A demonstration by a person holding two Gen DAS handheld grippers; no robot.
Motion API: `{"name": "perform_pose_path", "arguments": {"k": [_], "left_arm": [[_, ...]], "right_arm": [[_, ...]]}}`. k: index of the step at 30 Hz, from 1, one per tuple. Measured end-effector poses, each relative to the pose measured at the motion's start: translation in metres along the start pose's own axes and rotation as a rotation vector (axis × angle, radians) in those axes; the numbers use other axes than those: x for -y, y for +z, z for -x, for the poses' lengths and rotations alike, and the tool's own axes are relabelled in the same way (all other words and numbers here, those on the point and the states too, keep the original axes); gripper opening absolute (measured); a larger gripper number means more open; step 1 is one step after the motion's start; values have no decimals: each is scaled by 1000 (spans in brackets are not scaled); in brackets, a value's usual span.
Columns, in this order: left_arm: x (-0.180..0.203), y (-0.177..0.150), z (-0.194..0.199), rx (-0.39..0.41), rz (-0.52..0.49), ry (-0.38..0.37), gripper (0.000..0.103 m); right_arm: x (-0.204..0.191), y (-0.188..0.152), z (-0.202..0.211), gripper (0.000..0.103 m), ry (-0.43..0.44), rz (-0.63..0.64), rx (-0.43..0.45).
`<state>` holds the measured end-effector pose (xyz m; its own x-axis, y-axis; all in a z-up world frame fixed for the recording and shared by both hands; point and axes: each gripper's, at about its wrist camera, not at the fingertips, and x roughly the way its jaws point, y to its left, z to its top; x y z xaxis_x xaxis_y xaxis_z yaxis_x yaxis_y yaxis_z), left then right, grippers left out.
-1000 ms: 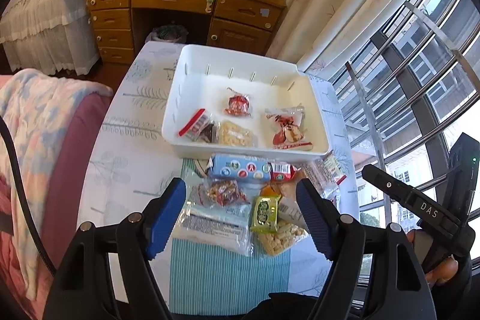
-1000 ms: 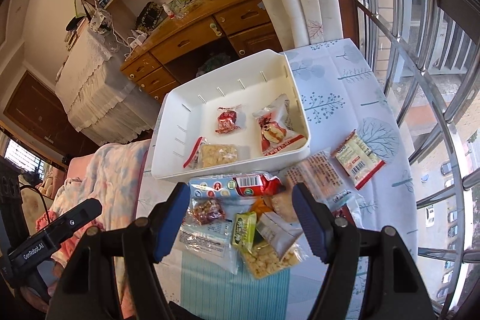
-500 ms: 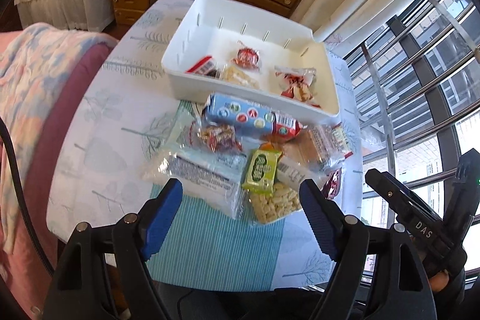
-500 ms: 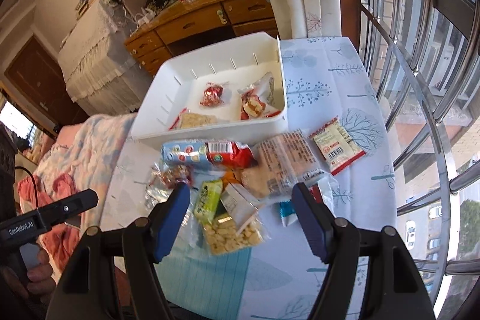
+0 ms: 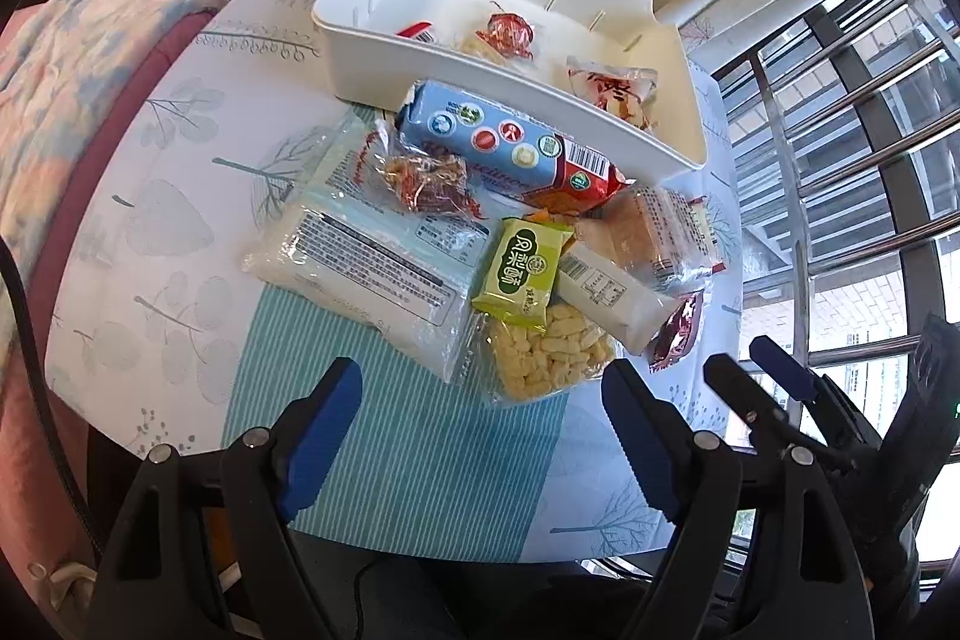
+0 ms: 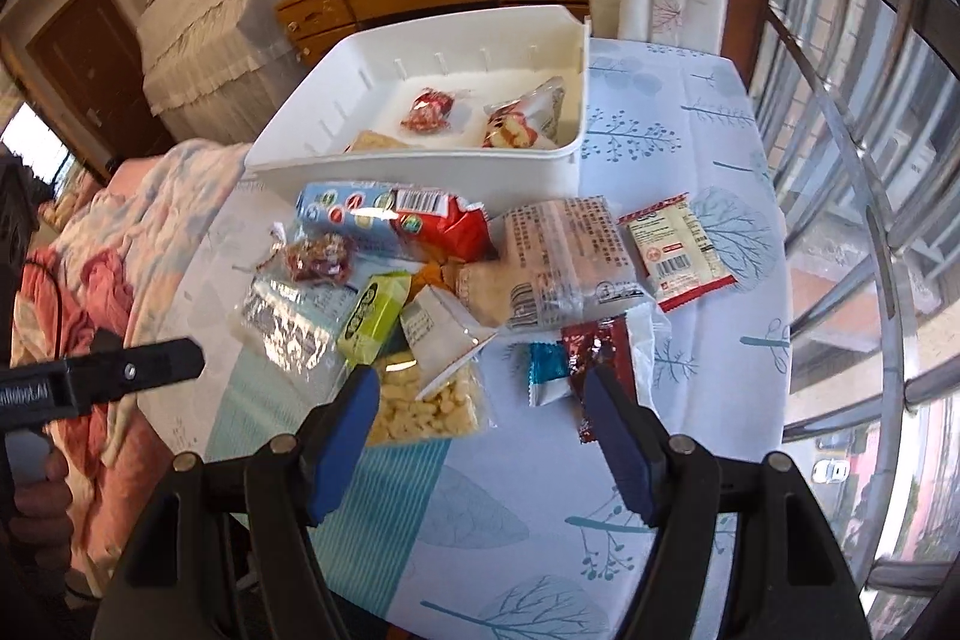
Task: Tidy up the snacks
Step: 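Withdraw both tools from the tray toward the remaining snacks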
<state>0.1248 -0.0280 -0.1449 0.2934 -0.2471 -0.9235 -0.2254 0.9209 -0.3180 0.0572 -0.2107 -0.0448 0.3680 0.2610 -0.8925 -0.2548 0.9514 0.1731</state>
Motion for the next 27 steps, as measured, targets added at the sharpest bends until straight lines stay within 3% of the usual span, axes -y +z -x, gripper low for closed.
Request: {"name": "perform_pose_path", "arguments": {"k": [15, 23, 27], "left_arm": [[21, 24, -49, -64, 10, -3, 81], [26, 38, -79, -124, 39, 17, 81], [28, 43, -92, -155, 44, 34, 75]], "right_arm": [[-34, -12, -31, 71, -55, 423, 10], [-32, -5, -42, 71, -36, 493, 38], [-31, -4, -52, 71, -22, 516, 27]]}}
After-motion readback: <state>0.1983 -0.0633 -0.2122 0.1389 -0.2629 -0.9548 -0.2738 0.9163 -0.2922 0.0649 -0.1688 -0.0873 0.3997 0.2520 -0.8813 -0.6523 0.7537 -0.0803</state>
